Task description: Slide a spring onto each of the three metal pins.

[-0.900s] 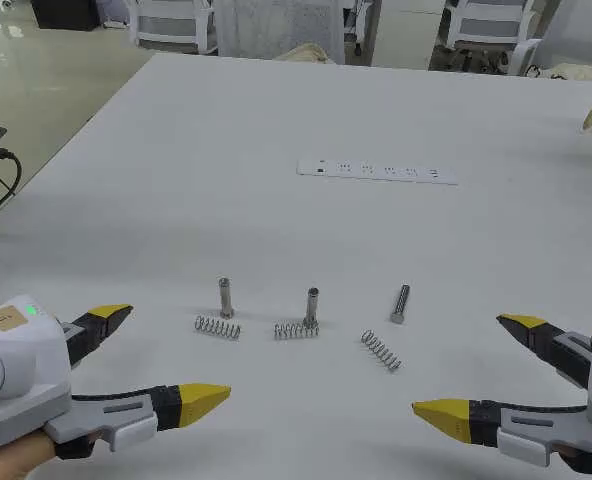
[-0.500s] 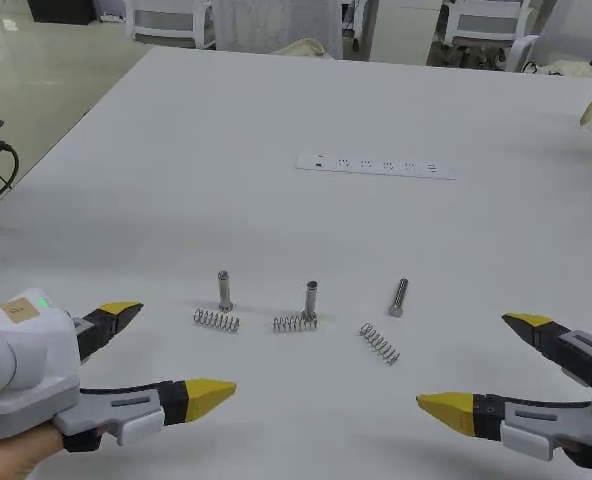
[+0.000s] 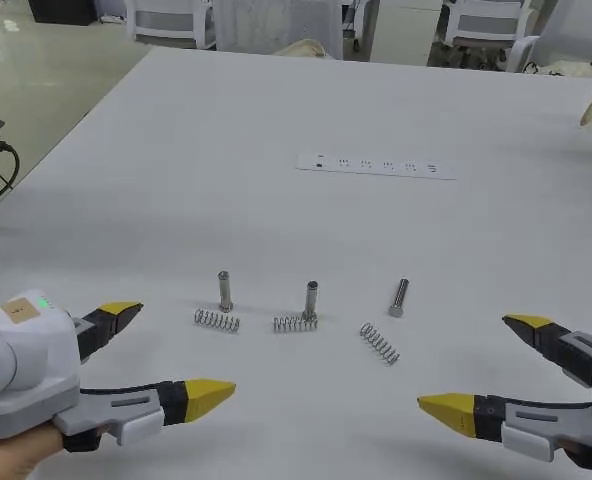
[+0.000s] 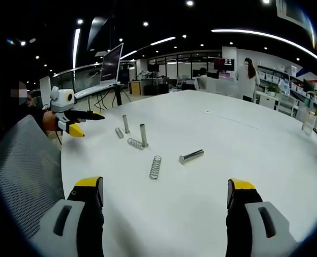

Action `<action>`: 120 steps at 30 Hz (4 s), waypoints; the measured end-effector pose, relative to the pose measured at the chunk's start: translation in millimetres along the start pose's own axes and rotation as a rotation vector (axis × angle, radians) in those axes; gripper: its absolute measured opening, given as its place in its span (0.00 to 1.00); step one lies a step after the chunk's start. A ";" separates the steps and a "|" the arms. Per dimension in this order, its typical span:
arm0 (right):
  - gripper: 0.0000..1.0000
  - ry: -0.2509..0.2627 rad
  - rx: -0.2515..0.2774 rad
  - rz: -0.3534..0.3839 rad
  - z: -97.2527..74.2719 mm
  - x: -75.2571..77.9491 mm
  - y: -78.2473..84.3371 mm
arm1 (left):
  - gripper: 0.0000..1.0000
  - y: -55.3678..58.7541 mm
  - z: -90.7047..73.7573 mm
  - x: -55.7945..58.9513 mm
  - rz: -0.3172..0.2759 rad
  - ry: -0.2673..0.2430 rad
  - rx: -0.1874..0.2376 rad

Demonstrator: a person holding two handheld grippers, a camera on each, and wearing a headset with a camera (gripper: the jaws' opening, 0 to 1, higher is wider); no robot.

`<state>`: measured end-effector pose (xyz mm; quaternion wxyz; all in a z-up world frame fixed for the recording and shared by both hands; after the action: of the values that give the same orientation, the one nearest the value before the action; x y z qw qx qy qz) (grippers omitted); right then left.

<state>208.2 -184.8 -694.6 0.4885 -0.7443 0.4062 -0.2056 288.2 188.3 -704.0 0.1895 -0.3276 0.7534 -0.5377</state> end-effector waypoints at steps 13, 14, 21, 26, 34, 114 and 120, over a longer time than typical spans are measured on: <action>0.95 0.005 0.004 0.001 -1.3 0.1 -1.0 | 0.90 -0.3 0.3 0.2 0.004 0.002 -0.001; 0.95 0.006 0.004 0.002 -1.5 0.0 -1.1 | 0.89 -0.5 0.1 0.2 0.004 0.002 0.000; 0.94 0.006 0.002 0.004 -2.3 0.4 -1.0 | 0.89 -0.9 0.1 0.9 0.009 0.002 0.002; 0.94 0.010 0.003 0.002 -3.0 1.2 -2.6 | 0.88 -0.9 0.2 0.9 0.008 0.004 0.002; 0.94 0.013 0.000 -0.004 -3.8 2.8 -4.1 | 0.88 -1.2 -0.2 0.8 0.007 0.003 0.005; 0.90 -0.024 -0.100 -0.069 33.1 47.3 -48.3 | 0.79 0.2 -0.9 1.2 0.011 0.015 -0.012; 0.89 -0.029 -0.115 -0.067 40.5 50.8 -51.7 | 0.79 0.3 -1.2 0.8 0.011 0.016 -0.011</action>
<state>287.3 -193.0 -670.7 0.4435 -0.7873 0.3851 -0.1874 286.8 188.6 -703.7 0.1848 -0.3204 0.7596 -0.5351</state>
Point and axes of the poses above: the centre of the closed fingertips' face, and the gripper's own axes: z roughly forward along the fingers, x roughly to its right, y roughly out of its underside, the point moved 10 cm from there along -z, roughly backward along the fingers, and after that the axes turned 6 degrees about -y, right-handed, at the moved point
